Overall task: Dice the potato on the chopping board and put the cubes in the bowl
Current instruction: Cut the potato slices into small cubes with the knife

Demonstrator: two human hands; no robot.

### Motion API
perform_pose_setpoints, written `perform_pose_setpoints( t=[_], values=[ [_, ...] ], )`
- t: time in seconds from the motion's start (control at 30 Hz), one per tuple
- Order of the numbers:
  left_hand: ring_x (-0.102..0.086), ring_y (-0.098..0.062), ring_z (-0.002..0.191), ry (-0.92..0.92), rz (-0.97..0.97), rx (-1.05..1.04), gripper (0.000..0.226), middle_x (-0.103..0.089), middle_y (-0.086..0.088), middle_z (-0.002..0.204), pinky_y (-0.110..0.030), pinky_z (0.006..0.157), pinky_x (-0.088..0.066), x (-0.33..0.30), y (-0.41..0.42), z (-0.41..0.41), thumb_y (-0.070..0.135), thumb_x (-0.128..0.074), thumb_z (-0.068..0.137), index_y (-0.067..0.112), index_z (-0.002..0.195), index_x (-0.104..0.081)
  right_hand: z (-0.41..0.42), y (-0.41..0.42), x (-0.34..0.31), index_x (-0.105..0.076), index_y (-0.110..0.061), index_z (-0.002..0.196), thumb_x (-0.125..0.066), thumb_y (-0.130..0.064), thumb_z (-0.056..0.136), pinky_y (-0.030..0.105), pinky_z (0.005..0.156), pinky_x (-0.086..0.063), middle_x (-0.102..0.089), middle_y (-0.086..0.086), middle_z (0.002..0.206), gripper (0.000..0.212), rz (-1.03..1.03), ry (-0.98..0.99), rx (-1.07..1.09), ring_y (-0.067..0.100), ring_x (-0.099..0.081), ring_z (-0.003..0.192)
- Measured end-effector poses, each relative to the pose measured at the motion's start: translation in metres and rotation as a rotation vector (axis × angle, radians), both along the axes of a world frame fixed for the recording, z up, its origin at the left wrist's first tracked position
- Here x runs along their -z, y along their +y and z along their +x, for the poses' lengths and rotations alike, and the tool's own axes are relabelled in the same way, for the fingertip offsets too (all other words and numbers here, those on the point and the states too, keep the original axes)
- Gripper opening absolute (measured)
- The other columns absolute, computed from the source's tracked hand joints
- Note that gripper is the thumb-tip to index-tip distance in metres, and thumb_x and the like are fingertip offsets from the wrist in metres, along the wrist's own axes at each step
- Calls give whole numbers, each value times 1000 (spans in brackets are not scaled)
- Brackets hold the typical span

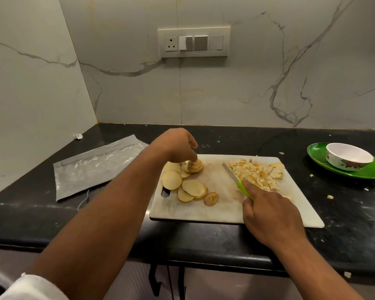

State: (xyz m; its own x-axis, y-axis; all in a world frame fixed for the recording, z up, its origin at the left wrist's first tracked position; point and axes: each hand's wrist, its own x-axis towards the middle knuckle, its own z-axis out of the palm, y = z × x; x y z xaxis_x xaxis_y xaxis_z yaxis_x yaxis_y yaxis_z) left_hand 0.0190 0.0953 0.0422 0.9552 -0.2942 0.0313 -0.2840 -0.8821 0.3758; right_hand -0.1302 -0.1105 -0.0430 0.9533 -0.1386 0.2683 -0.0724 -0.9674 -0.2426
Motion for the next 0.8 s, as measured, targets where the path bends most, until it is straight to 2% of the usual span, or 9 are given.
perform_pose_setpoints(
  t=[0.07,0.13,0.23,0.33,0.43,0.53,0.67,0.73,0.8],
  values=[
    [-65,-10,101,-8,-165,-71,31,-72,5,115,-28,87,-53,4,19,-9,30,-79,90,27,119,-72,-1,2,-1,-30,-38,155,-30,-38,102,36,78,-47,-68,-1,115,53,0,-5,-8,19,-61,95],
    [-64,-9,97,38,-247,-134,26,-71,7,105,-29,81,-54,16,35,-20,37,-81,87,29,110,-72,1,9,-3,-30,-36,155,-30,-38,102,36,79,-49,-68,-1,117,53,14,-3,-43,18,-61,96],
    [-62,-11,102,155,-194,-192,42,-66,9,107,-35,90,-56,35,45,-31,46,-87,78,31,113,-68,11,29,-6,-32,-33,155,-32,-35,100,39,84,-52,-67,1,122,54,32,-2,-107,22,-62,102],
    [-62,-14,103,170,-183,-240,56,-61,8,107,-36,92,-57,42,47,-33,46,-91,72,30,120,-66,21,46,-6,-30,-29,155,-33,-34,99,40,83,-51,-67,3,120,56,52,-2,-168,24,-61,102],
    [-63,-15,100,172,-180,-266,57,-64,6,105,-35,88,-57,44,47,-32,46,-92,70,28,117,-66,21,56,-5,-28,-27,156,-33,-33,100,37,74,-46,-67,4,112,56,47,-16,-219,23,-61,95],
    [-62,-15,101,186,-178,-285,56,-64,5,106,-33,84,-54,45,48,-32,48,-93,66,27,111,-67,18,54,-4,-25,-29,156,-33,-34,100,37,73,-45,-67,3,110,56,36,-23,-228,21,-60,94],
    [-57,-16,106,203,-250,-282,46,-62,5,107,-30,79,-47,46,49,-33,41,-93,68,26,103,-68,14,32,-3,-25,-31,156,-33,-32,100,38,80,-50,-66,0,114,57,47,9,-156,20,-60,96],
    [-59,-16,100,155,-330,-277,33,-64,6,99,-28,73,-47,42,48,-37,34,-91,73,27,97,-69,9,24,-1,-23,-32,157,-31,-33,100,38,82,-50,-66,-1,117,57,7,25,-133,19,-60,99],
    [-62,-16,90,68,-423,-253,22,-66,3,91,-27,67,-49,35,44,-41,30,-88,78,26,91,-70,3,16,1,-20,-31,158,-29,-32,101,36,77,-46,-65,-2,117,57,-45,35,-97,19,-60,98]
  ],
)
